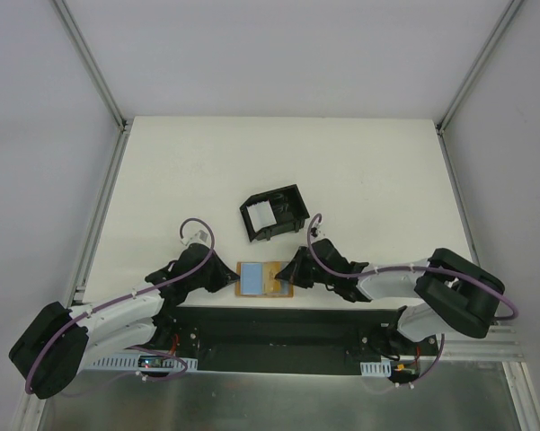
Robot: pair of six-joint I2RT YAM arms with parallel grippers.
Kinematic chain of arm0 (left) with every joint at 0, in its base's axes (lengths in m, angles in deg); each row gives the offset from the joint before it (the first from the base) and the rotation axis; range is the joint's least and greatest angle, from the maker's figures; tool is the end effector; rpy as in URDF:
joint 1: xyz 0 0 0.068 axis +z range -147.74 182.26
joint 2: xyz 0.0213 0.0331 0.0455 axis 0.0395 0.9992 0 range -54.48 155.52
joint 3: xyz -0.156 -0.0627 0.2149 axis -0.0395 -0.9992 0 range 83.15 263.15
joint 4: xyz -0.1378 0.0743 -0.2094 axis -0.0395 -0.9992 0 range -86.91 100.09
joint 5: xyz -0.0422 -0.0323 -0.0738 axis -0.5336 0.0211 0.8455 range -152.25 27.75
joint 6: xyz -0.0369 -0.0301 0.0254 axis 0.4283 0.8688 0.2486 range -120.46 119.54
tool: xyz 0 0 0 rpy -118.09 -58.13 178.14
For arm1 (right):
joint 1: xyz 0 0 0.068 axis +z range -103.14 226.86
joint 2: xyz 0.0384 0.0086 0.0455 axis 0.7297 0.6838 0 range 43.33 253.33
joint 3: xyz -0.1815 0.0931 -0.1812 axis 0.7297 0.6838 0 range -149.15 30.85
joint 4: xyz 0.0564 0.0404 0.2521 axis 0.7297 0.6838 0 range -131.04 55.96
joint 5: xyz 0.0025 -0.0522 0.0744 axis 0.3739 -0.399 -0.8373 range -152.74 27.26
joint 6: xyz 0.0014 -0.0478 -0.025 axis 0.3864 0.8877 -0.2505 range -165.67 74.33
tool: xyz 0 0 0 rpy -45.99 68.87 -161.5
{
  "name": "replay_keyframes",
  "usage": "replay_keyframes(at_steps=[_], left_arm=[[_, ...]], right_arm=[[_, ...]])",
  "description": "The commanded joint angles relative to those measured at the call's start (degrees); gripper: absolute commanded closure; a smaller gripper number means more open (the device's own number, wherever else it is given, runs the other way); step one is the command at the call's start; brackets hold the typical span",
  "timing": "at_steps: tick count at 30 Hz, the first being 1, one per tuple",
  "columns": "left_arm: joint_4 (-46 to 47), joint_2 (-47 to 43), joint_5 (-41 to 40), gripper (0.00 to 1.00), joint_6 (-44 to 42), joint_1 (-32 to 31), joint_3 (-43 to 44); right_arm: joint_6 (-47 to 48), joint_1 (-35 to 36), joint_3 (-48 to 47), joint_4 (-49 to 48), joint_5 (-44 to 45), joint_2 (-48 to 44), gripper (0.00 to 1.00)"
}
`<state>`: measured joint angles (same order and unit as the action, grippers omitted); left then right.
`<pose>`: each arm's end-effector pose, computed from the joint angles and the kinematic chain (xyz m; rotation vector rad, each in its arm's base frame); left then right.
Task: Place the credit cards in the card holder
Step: Insert the credit card into the card holder.
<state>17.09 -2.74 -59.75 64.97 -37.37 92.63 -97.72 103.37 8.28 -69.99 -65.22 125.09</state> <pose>0.1281 -0.1081 0.1372 -0.5092 2.3453 -1.0178 0.1387 0.2126 0.1399 -0.1196 2.3265 1.1163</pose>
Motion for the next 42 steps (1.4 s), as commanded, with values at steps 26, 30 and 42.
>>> replay_keyframes(at_steps=[26,30,42], left_arm=[[0.38,1.25,-0.31,1.00,-0.48,0.53,-0.77],[0.64,1.34,-0.22,1.00,-0.48,0.53,-0.60],[1.08,1.52,-0.31,1.00,0.05,0.53,-0.69]], right_arm=[[8.11,-0.88,-5.64,7.06,0.02,3.14,1.00],[8.02,0.96,-6.61,6.45,0.19,4.99,1.00],[-1.38,4.57,-6.61,3.82,2.13,7.71,1.00]])
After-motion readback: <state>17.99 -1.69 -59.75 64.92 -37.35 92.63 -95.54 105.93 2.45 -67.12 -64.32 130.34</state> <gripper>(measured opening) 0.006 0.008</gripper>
